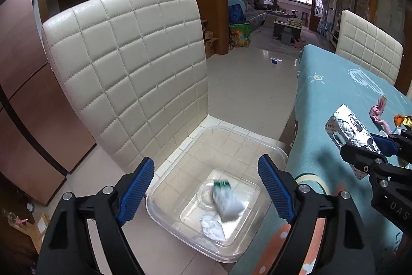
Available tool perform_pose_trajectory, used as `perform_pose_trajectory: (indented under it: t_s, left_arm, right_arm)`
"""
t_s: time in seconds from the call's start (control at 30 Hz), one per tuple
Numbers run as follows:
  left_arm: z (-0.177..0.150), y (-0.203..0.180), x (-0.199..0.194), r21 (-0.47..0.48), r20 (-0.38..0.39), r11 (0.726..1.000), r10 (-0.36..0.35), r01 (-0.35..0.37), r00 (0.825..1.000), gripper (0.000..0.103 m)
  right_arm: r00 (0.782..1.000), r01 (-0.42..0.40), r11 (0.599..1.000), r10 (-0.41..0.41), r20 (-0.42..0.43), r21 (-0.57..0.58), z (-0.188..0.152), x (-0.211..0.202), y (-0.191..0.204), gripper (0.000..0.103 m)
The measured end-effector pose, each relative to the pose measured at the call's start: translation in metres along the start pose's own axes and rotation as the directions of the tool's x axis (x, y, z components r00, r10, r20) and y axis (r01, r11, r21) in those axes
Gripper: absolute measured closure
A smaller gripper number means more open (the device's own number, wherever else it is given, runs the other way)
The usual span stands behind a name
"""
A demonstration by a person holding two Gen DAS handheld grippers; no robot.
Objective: Collect trash
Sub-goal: 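Release the silver foil wrapper into the bin with the right tool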
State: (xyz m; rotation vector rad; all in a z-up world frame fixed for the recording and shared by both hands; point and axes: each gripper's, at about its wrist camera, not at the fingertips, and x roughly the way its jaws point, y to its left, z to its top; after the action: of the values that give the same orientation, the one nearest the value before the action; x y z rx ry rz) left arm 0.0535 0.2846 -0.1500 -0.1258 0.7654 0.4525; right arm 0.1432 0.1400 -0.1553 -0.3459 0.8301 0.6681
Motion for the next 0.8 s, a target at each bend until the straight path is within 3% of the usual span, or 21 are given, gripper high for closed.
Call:
perform_pose_trajectory:
  t_s: [0.8]
  left_arm:
    - [-0.011,0.036,-0.009,-0.05,-0.021,0.998,0.037,-0.038,0.999,0.022]
  right_arm:
    - [0.999,-0.045,0.996,0.043,-0.016,-0.081,0.01,0.009,0.039,0.071]
